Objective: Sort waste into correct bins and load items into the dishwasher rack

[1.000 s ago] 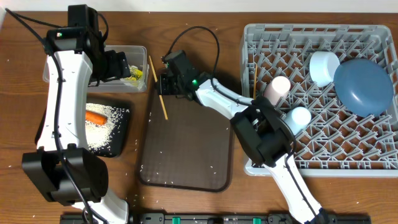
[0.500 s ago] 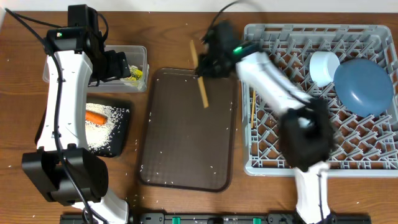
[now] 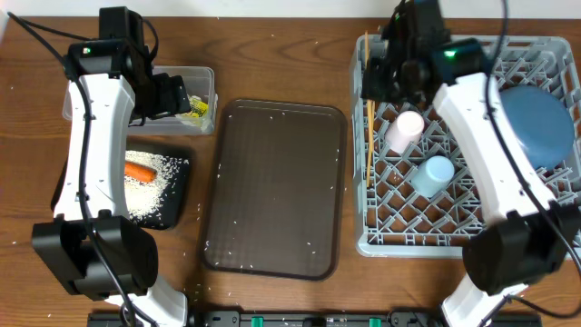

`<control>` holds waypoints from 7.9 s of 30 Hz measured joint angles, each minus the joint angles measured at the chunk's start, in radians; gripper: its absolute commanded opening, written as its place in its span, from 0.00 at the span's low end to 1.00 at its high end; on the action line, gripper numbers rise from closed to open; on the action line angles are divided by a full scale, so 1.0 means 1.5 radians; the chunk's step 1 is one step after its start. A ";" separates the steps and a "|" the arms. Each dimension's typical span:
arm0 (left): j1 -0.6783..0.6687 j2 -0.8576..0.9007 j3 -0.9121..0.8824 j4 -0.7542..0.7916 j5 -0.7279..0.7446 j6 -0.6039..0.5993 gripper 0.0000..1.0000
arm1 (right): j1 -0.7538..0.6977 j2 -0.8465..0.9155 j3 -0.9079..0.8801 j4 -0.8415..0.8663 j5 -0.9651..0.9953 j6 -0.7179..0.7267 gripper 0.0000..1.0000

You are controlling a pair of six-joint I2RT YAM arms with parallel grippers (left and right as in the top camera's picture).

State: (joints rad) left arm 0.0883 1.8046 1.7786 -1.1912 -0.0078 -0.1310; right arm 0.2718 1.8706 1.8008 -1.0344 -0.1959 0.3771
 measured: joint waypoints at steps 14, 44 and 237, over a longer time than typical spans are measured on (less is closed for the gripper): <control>0.000 0.000 0.000 -0.001 0.000 0.000 0.97 | -0.018 0.036 -0.129 0.073 0.034 -0.031 0.22; 0.000 0.000 0.000 -0.001 0.006 0.000 0.98 | -0.020 -0.195 -0.088 0.018 -0.005 -0.141 0.99; -0.043 -1.196 -1.175 0.779 0.053 0.180 0.98 | -0.174 -1.239 -1.145 0.518 0.066 -0.214 0.99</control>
State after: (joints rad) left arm 0.0231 0.0109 0.0154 -0.0231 0.0711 0.1387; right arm 0.0109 0.0120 0.0826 -0.2569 -0.0975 0.0559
